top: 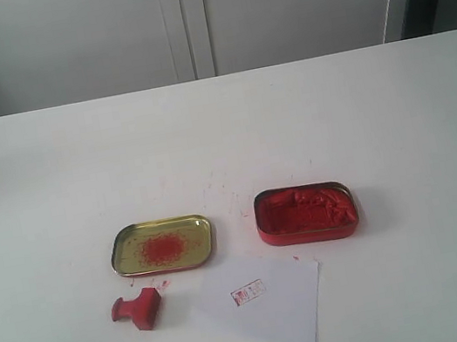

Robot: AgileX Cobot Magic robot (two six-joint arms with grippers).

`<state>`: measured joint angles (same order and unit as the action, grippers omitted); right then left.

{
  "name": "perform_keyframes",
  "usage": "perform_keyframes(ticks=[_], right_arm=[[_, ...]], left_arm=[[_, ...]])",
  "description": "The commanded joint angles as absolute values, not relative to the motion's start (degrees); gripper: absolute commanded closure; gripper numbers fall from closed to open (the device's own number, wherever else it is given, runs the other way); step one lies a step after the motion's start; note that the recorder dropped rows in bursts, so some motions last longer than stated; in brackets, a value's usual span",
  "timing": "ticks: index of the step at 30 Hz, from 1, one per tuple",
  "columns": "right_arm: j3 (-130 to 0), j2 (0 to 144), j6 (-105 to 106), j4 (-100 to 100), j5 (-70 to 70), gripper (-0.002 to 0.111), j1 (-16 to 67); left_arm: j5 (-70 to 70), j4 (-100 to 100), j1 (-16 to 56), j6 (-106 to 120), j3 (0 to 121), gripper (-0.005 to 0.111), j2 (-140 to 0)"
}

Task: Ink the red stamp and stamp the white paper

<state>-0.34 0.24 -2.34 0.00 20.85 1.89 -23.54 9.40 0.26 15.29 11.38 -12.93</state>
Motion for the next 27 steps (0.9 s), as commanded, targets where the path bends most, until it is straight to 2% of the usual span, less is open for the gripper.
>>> perform_keyframes(ticks=[1,9,15,27], right_arm=[[0.0,0.0,-2.4,0.0,20.0,0.108,1.8],[0.0,0.0,-2.4,0.0,20.0,0.108,1.8],[0.0,0.0,-2.4,0.0,20.0,0.108,1.8],[0.0,0.0,-2.4,0.0,20.0,0.108,1.8]], left_arm=[[-23.3,9.5,0.1,14.9,11.1,0.107,-12.6],[-16.3,7.9,0.1,12.4,9.2,0.107,-12.6],[-15.5,3.7,0.1,4.6,7.7,0.107,-12.6],[-15.0,3.5,0.1,4.3,5.7,0.107,-12.6]])
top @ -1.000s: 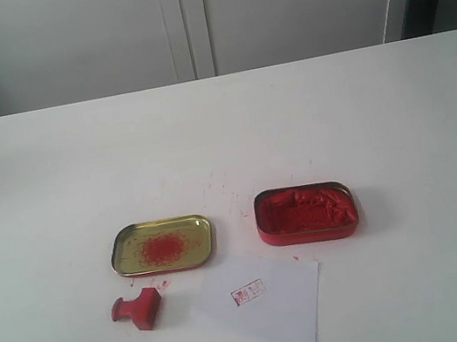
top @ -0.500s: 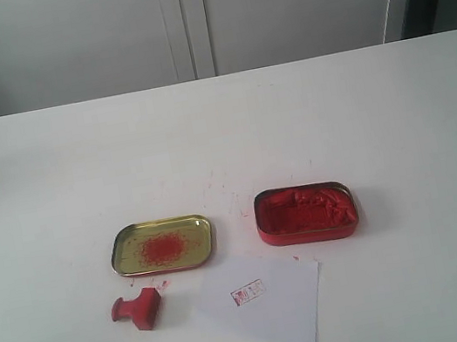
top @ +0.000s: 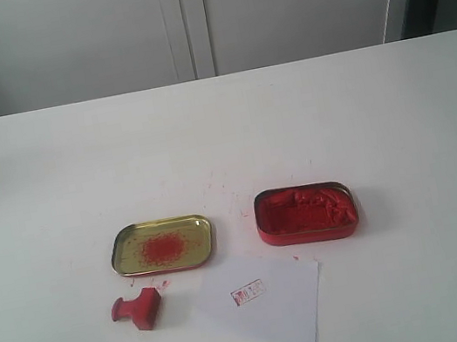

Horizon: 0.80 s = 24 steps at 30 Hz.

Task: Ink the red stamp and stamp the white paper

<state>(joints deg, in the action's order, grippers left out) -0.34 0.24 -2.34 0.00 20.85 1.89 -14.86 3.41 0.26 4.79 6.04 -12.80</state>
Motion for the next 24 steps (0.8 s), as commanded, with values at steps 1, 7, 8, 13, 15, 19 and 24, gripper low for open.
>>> perform_keyframes(ticks=[1,7,8,13,15,19,24], right_arm=[[0.0,0.0,-2.4,0.0,20.0,0.108,1.8],[0.0,0.0,-2.4,0.0,20.0,0.108,1.8],[0.0,0.0,-2.4,0.0,20.0,0.108,1.8],[0.0,0.0,-2.4,0.0,20.0,0.108,1.8],[0.0,0.0,-2.4,0.0,20.0,0.108,1.8],[0.0,0.0,-2.4,0.0,20.0,0.108,1.8],[0.0,0.0,-2.4,0.0,20.0,0.108,1.8]], left_arm=[[-15.0,3.5,0.1,4.4,5.7,0.107,-12.6],[-15.3,3.4,0.1,4.8,5.7,0.107,-12.6],[-15.6,3.4,0.1,4.7,5.7,0.107,-12.6],[-19.2,3.4,0.1,4.7,5.7,0.107,-11.1],[-19.9,3.4,0.1,4.7,5.7,0.107,-9.9],[-21.2,2.7,0.1,4.8,5.7,0.107,-6.1],[-23.2,2.1,0.1,4.9,5.7,0.107,-1.1]])
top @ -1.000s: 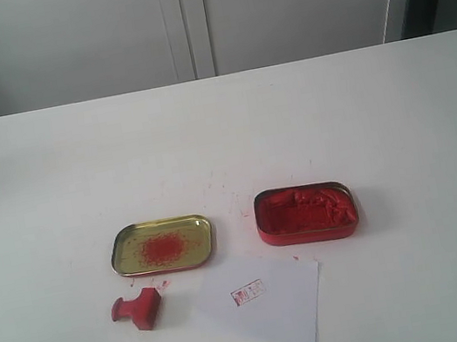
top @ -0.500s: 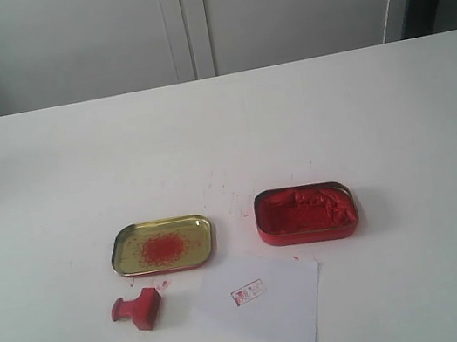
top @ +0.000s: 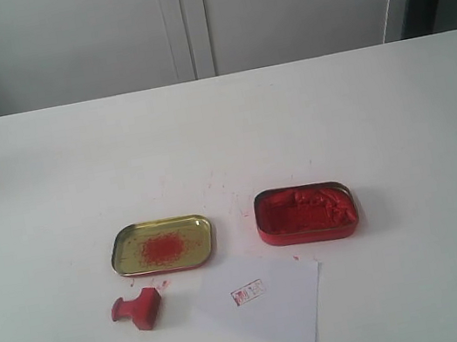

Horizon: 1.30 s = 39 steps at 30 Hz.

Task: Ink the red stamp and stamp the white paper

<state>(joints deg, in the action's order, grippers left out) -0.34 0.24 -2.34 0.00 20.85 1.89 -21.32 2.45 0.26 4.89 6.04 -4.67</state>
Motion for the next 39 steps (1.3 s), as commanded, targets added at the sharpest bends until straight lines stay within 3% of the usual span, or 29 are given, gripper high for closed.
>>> perform_keyframes(ticks=[1,32,39], right_arm=[[0.0,0.0,-2.4,0.0,20.0,0.108,1.8],[0.0,0.0,-2.4,0.0,20.0,0.108,1.8],[0.0,0.0,-2.4,0.0,20.0,0.108,1.8]], left_arm=[[-23.6,2.0,0.1,4.9,5.7,0.107,0.0],[-23.9,2.0,0.1,3.4,5.7,0.107,0.0],[-20.1,2.1,0.1,1.5,0.0,0.107,0.0]])
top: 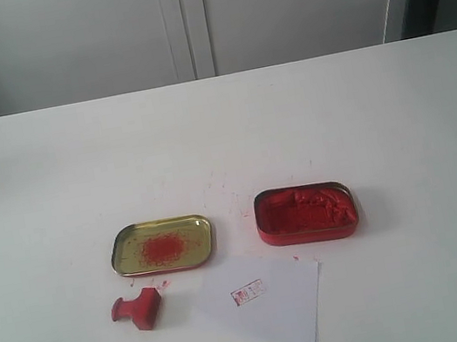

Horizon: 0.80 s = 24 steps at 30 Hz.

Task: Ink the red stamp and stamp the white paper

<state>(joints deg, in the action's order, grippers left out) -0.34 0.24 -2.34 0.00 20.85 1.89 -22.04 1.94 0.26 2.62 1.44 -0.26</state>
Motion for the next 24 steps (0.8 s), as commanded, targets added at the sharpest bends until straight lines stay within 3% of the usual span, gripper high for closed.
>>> perform_keyframes(ticks=[1,24], right_arm=[[0.0,0.0,-2.4,0.0,20.0,0.108,1.8],[0.0,0.0,-2.4,0.0,20.0,0.108,1.8]], left_arm=[[-19.8,2.1,0.1,1.5,0.0,0.107,0.0],[-19.6,2.1,0.1,1.5,0.0,0.107,0.0]])
